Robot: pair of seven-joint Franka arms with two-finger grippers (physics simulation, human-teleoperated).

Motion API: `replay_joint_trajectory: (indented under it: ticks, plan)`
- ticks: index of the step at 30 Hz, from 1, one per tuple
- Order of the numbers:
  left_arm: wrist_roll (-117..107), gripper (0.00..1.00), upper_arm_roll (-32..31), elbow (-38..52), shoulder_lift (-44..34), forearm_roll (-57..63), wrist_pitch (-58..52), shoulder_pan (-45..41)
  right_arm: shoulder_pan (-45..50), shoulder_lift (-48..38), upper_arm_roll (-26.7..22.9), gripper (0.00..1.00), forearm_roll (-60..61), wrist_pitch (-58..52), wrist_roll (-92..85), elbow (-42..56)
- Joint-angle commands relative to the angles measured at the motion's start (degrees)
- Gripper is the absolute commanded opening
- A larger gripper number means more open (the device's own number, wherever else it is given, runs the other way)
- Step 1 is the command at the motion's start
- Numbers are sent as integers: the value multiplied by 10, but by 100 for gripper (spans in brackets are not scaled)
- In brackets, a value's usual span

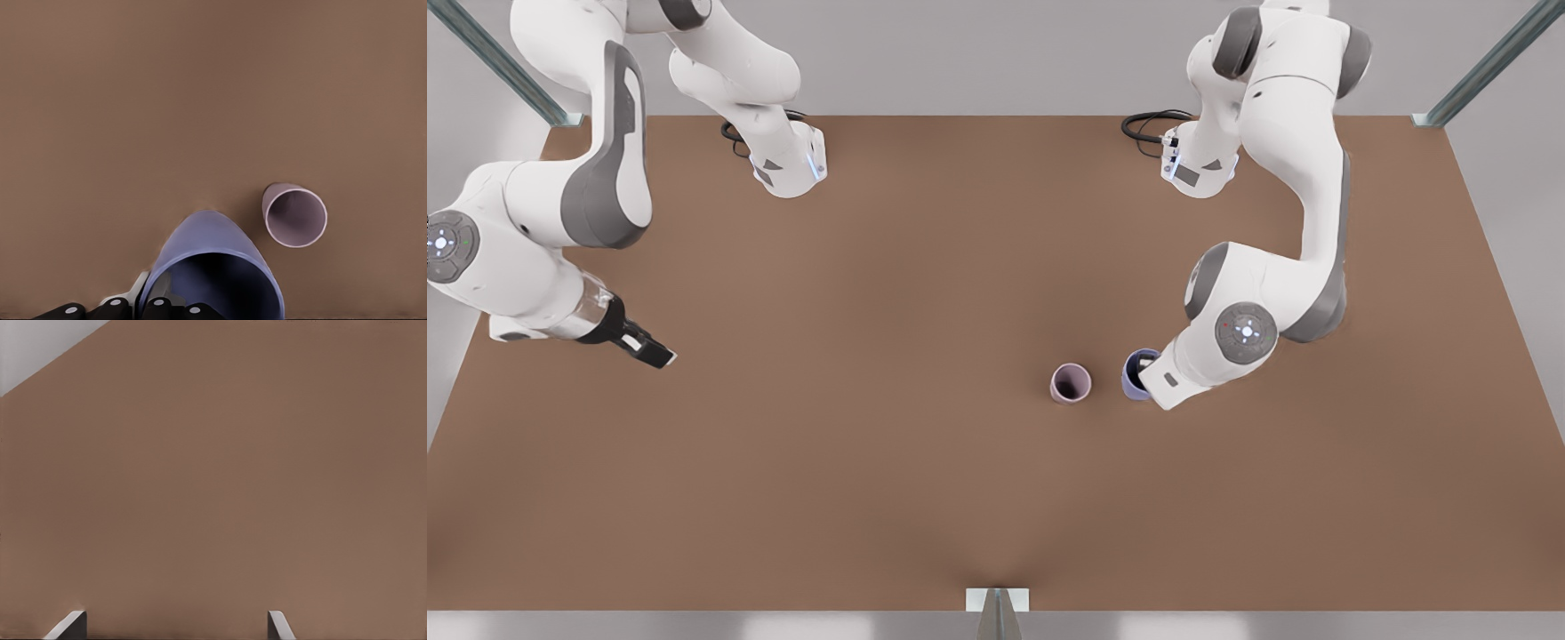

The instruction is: Stack the cups, with the pink cup at the bottom and the purple cup at the top

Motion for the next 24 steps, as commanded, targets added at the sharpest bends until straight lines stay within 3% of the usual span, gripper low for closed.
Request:
replay_joint_trajectory:
  ticks: [1,7,9,10,12,16,18,24]
  plan:
    - [-254,21,-6,3,5,-3,-52,-14,4,4,2,100,-9,10,-586,6]
    - [-373,21,-40,3,24,-32,48,-29,-1,-9,8,100,-11,105,-983,-35]
    - [-379,21,-40,3,30,-51,71,-29,-1,-7,8,100,-10,99,-990,-31]
    - [-375,21,-40,2,31,-49,71,-29,2,-5,7,100,-10,101,-963,-20]
    - [-373,21,-40,-1,38,-49,71,-29,2,-3,8,100,-10,47,-663,-5]
    - [-371,21,-41,-10,50,-49,76,-29,2,0,8,100,-10,8,-306,1]
    - [-370,21,-45,-15,51,-46,74,-29,-2,1,6,100,-5,-16,-228,10]
    - [-372,21,-50,-17,63,-46,77,-29,-3,1,6,100,-7,-9,-264,10]
